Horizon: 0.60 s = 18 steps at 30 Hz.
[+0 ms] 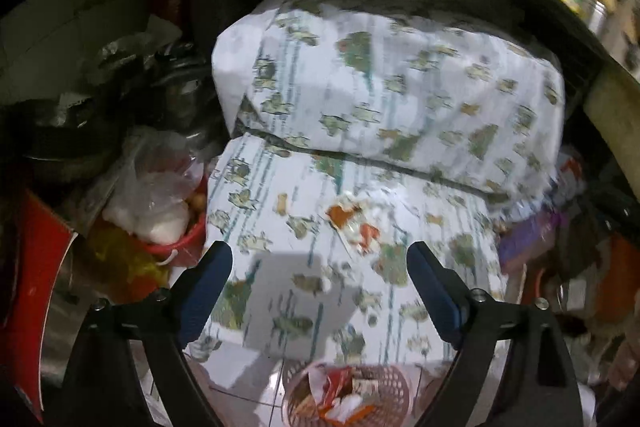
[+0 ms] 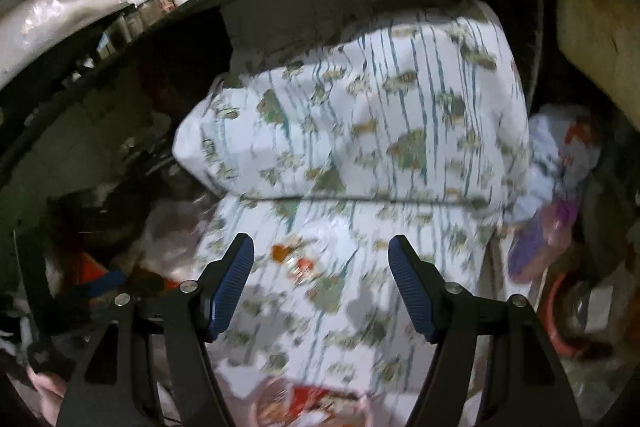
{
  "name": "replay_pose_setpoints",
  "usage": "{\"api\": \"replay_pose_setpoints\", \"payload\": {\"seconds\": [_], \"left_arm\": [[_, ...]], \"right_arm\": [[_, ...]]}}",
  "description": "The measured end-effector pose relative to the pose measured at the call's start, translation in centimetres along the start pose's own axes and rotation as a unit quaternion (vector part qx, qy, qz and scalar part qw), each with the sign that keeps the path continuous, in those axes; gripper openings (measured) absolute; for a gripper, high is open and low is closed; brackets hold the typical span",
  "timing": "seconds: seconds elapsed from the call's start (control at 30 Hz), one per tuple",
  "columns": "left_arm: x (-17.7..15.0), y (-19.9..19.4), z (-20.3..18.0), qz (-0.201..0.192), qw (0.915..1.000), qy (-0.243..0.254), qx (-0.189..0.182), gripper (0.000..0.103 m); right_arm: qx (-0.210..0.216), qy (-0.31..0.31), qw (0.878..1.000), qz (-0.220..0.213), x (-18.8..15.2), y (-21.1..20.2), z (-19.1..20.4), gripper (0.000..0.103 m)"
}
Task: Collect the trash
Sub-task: 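Grasp crumpled white paper with the right tool while the left tool grasps a small tan scrap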
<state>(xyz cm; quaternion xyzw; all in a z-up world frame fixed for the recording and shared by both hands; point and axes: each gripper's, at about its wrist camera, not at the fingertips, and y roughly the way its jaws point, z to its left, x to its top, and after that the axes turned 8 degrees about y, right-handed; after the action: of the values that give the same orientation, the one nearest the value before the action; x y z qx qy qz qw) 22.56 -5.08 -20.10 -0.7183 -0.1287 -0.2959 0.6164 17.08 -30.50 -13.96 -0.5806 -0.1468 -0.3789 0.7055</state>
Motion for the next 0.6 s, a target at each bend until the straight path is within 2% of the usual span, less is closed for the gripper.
{"api": "replay_pose_setpoints", "payload": {"seconds": [0.07,0.17,0.23,0.37,0.43,0.5,0.6], "left_arm": [[1.4,2.0,1.1,0.0,0.9999,-0.017,-0.001,0.09],[2.7,5.0,2.3,0.005,0.9998,-0.021,0.005,0.09],[3.5,7.9,3.0,0.025,0.9993,-0.028,0.006,0.09],[5.1,12.9,3.5,0.061,0.9961,-0.053,-0.036,0.09],[5.4,16.1,3.0,0.083,0.9952,-0.04,-0.032,0.09],[5.1,18.9,2.3,0.114,0.9929,-0.015,-0.031,0.077],[4.3,22.9,1.5,0.147,0.9884,0.011,-0.037,0.075]], "right_arm": [[-0.016,-0.007,1.0,0.002,0.8,2.0,0.1,0.069],[-0.018,-0.007,0.999,0.028,1.3,5.9,-0.1,0.069],[-0.017,-0.013,0.999,0.049,1.3,9.1,-0.1,0.069],[-0.025,-0.01,0.995,0.099,0.8,15.4,-0.6,0.069],[-0.029,0.005,0.991,0.13,0.6,18.6,-1.4,0.069],[-0.033,0.003,0.987,0.155,0.5,21.3,-2.1,0.069],[-0.033,-0.058,0.98,0.188,-0.1,24.7,-1.8,0.069]]}}
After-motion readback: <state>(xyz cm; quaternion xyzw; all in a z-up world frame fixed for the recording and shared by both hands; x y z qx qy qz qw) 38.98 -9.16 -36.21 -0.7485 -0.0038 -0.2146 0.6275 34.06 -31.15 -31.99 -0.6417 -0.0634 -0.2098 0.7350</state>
